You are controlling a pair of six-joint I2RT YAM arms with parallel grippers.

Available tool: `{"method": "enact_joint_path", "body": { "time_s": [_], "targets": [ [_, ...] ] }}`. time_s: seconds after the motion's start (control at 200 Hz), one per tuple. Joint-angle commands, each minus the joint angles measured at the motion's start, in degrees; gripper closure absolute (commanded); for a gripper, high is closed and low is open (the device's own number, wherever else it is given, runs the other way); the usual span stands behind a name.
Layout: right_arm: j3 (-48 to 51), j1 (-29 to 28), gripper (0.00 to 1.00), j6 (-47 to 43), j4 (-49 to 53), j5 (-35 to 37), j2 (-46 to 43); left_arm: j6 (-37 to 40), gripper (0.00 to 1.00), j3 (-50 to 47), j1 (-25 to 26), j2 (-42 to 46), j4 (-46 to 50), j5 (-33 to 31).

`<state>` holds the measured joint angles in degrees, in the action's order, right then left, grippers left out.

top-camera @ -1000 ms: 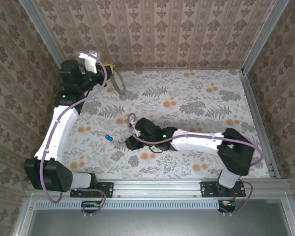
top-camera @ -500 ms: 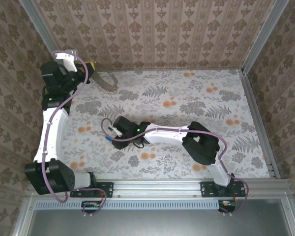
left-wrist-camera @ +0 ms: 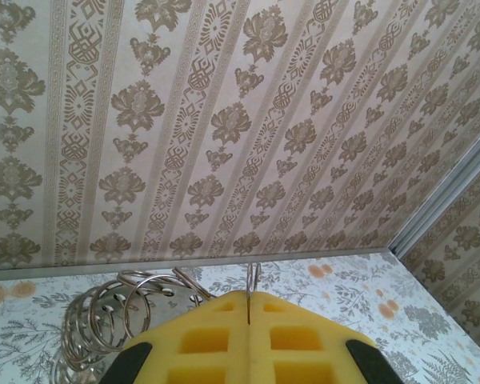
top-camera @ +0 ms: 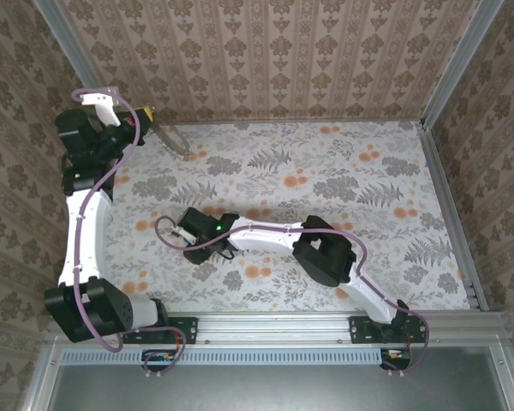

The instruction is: Put the keys on the keyring

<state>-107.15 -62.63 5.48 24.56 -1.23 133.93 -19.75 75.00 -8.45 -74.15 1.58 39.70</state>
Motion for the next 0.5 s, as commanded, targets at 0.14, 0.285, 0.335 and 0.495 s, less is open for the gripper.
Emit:
{"method": "enact_joint_path", "body": {
  "time_s": [0.14, 0.285, 0.335, 0.495],
  "targets": [
    [-7.35, -1.09, 0.59, -2.70, 5.91, 1.31, 5.33, -2.46, 1.00, -0.16, -1.99, 2.96, -3.65, 2.70],
    [-8.16, -1.09, 0.62, -2.92, 5.94, 2.45, 6.47, -2.85, 1.00, -0.17, -2.10, 3.05, -3.71, 2.87],
    [-8.14, -1.09, 0.63, -2.84, 5.94, 3.14, 6.74, -2.93, 1.00, -0.20, -2.10, 3.07, -3.94, 2.95],
    [-8.14, -1.05, 0.67, -2.66, 5.94, 5.24, 7.13, -3.80, 1.00, -0.82, -2.24, 3.05, -4.87, 3.16]
  ]
}}
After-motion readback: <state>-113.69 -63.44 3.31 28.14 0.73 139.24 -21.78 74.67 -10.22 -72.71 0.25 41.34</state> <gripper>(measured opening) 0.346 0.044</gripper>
